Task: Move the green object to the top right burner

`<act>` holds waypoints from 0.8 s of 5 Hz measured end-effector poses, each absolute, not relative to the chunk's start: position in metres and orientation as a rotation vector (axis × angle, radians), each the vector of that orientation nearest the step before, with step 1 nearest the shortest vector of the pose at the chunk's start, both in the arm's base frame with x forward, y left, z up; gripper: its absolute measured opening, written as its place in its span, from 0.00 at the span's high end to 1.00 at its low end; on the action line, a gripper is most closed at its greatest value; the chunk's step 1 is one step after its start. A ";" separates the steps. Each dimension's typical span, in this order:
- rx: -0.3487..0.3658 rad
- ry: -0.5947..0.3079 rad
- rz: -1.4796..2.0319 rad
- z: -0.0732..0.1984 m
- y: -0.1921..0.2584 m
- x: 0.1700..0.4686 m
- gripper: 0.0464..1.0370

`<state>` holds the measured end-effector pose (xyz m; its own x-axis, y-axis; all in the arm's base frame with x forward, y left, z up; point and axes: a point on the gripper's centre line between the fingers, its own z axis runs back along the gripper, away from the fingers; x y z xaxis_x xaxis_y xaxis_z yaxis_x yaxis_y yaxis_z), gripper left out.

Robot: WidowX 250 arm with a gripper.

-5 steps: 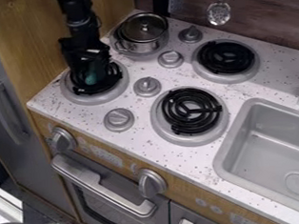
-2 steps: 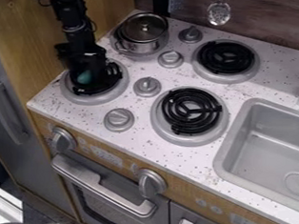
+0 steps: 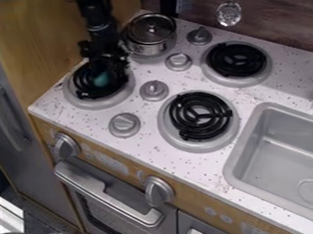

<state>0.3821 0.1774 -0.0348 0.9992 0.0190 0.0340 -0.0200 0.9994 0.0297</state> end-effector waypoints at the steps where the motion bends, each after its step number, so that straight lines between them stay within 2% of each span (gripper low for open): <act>1: 0.068 -0.093 -0.097 -0.007 0.139 0.400 0.59; 2: 0.057 -0.117 -0.192 0.007 0.094 0.412 0.59; 3: 0.036 -0.124 -0.228 0.003 0.070 0.415 0.59; 4: 0.008 -0.221 -0.250 -0.002 0.046 0.426 0.59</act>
<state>0.4262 0.0458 -0.0025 0.9447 -0.2466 0.2161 0.2449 0.9689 0.0351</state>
